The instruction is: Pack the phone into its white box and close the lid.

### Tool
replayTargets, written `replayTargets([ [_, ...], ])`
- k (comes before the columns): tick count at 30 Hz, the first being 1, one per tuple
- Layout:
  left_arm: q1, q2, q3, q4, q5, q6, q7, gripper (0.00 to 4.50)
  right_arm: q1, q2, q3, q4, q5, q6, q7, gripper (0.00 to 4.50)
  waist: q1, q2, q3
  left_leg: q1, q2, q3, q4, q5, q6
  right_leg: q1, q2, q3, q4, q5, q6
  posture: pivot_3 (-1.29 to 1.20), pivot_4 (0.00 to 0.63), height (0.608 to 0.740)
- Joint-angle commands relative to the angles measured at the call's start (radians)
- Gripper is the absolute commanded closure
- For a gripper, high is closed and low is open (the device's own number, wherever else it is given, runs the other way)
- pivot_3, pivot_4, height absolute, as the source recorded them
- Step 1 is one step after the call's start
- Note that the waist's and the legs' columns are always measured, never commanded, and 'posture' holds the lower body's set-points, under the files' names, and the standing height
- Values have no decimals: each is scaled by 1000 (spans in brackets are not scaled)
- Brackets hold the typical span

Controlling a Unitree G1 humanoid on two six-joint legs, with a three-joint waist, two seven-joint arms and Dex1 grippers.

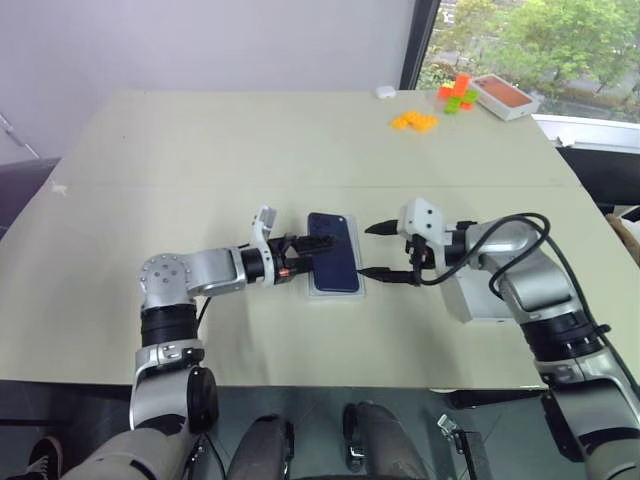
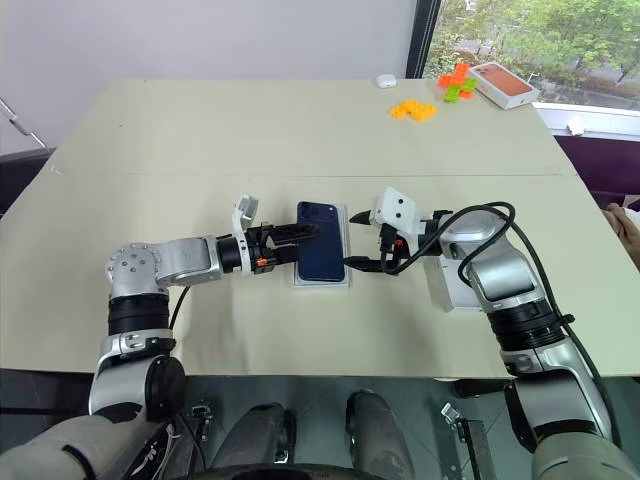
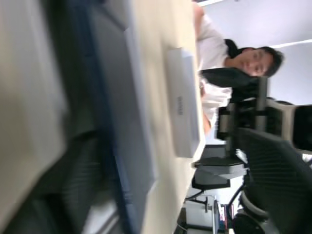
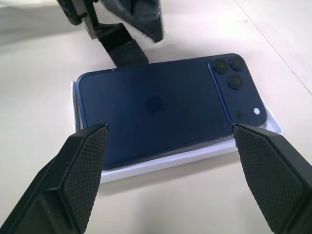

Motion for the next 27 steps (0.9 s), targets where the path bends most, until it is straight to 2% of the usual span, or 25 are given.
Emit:
replayTargets([
  [1, -13, 7, 8, -36, -8, 17, 8, 42, -10, 14, 0, -11, 3, -18, -9, 223, -1, 0, 0, 0, 0, 0, 0, 0, 0, 0, 0, 0, 0, 0, 0, 0, 150, 740],
  [9, -22, 70, -16, -100, 6, 67, -20, 42, -32, 33, 8, 10, -7, -27, -18, 223, -1, 0, 0, 0, 0, 0, 0, 0, 0, 0, 0, 0, 1, 0, 0, 0, 150, 740],
  [12, 6, 76, -33, -195, 12, 58, -32, 42, -36, 44, 15, 13, -9, -27, -22, 223, -1, 0, 0, 0, 0, 0, 0, 0, 0, 0, 0, 0, 1, 0, 0, 0, 150, 740],
  [16, 25, 86, -28, -221, 37, 36, -29, 42, -39, 51, 18, 16, -10, -28, -20, 223, 0, 0, 0, 0, 0, 0, 0, 0, 0, 0, 0, 0, 1, 0, 0, 0, 150, 740],
  [20, 43, 141, -62, -265, 92, 10, -82, 42, -54, 61, 21, 35, -11, -30, -22, 223, -4, 0, 0, 0, 0, 0, 0, 0, 0, 0, 0, 0, 1, 0, 0, 0, 150, 740],
  [23, 62, 191, -97, -317, 164, -84, -162, 42, -69, 77, 19, 47, -10, -25, -35, 223, -4, 0, 0, 0, 0, 0, 0, 0, -1, -1, 0, 0, 2, 0, 0, 0, 150, 740],
  [27, 86, 274, -142, -400, 303, -322, -348, 42, -78, 94, 8, 53, -4, -16, -57, 223, -1, 0, 0, 0, 0, 0, 0, 1, -1, -1, 0, 0, 1, 0, 0, 0, 150, 740],
])
